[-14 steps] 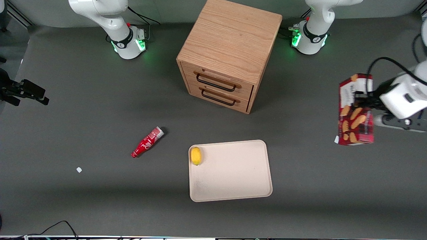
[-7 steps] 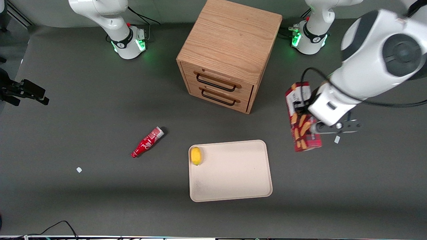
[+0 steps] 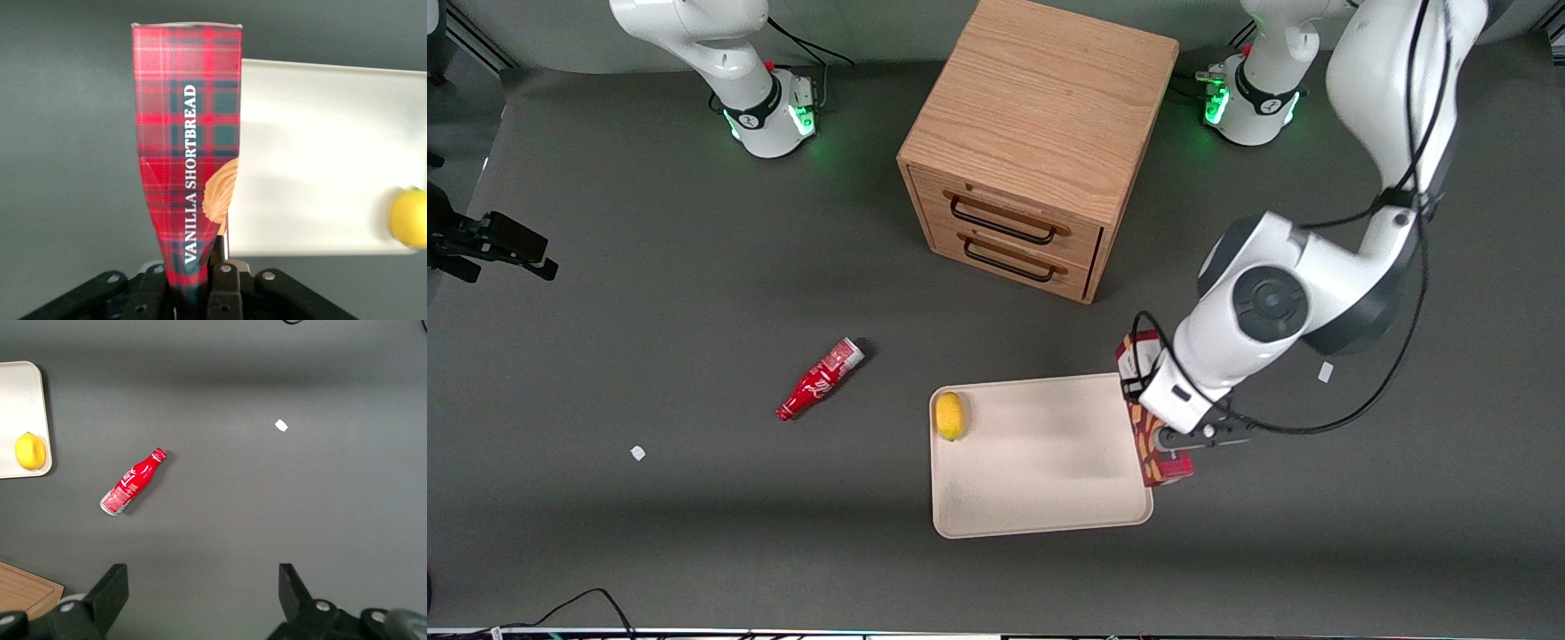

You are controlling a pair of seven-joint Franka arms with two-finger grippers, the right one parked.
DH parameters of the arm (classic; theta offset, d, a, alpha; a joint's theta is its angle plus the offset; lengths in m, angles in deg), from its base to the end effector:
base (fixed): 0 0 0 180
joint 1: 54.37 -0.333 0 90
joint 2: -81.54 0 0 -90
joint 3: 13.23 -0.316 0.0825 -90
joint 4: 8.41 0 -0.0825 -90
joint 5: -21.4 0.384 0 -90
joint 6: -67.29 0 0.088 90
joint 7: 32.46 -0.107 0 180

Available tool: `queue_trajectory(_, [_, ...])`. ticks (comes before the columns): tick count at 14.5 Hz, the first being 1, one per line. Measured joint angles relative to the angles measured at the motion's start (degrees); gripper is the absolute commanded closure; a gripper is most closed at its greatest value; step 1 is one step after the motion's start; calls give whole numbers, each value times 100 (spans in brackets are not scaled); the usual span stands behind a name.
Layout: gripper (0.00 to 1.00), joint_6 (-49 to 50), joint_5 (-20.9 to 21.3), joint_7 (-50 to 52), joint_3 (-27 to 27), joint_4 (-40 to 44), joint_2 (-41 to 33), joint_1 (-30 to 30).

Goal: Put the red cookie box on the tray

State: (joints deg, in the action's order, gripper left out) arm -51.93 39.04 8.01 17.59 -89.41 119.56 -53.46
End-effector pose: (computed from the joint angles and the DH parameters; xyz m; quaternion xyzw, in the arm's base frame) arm 0.6616 -0.2965 0.3583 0.9966 0.0624 0.0276 0.0456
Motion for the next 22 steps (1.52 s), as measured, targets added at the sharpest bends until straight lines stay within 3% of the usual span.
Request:
queue_trajectory(4, [100, -867, 1059, 661, 13, -24, 824, 101])
queue_trajectory(8, [100, -989, 1402, 743, 18, -20, 1086, 121])
queue_trajectory(9, [85, -1010, 1442, 745, 18, -22, 1095, 123])
queue_trajectory(10, [36, -1036, 1458, 745, 18, -25, 1102, 125])
queue_trajectory(11, [6, -1055, 1470, 745, 18, -27, 1109, 128])
queue_trajectory(12, [0, -1068, 1477, 745, 18, -27, 1115, 129])
queue_trajectory(17, [0, -1050, 1484, 778, 20, -16, 1107, 130])
queue_trajectory(20, [0, -514, 1456, 835, 81, 60, 888, 108])
queue_trajectory(22, [0, -56, 1190, 803, 142, 94, 539, 76])
